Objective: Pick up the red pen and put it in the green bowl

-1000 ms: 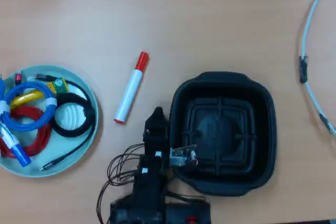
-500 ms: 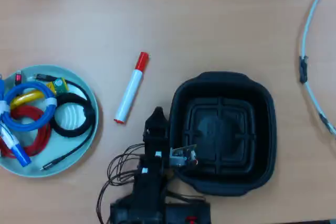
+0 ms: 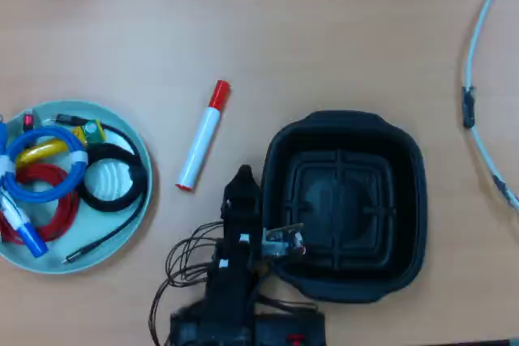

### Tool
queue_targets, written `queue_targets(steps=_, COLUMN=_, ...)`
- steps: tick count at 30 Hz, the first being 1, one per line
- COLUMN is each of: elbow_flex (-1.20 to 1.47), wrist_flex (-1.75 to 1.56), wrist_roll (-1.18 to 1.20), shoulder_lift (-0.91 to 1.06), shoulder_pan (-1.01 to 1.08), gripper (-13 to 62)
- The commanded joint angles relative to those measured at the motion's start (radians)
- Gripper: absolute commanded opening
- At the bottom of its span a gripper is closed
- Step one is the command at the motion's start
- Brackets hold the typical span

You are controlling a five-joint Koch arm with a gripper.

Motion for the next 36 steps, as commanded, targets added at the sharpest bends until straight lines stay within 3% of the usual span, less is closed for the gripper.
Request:
queue_targets(steps=1, elbow_flex=0.055, wrist_flex=0.018, wrist_roll=-0.008, shoulder_lift=0.095, shoulder_pan=0.0, gripper=27.1)
queue_targets(steps=19, elbow_flex=0.048, wrist_flex=0.002, wrist_roll=-0.021, shoulder_lift=0.095, shoulder_pan=0.012, gripper=27.1)
queue_targets(steps=36, elbow_flex=-0.183, wrist_flex=0.044, wrist_roll=-0.092, shoulder_lift=0.095, shoulder_pan=-0.037, gripper=27.0)
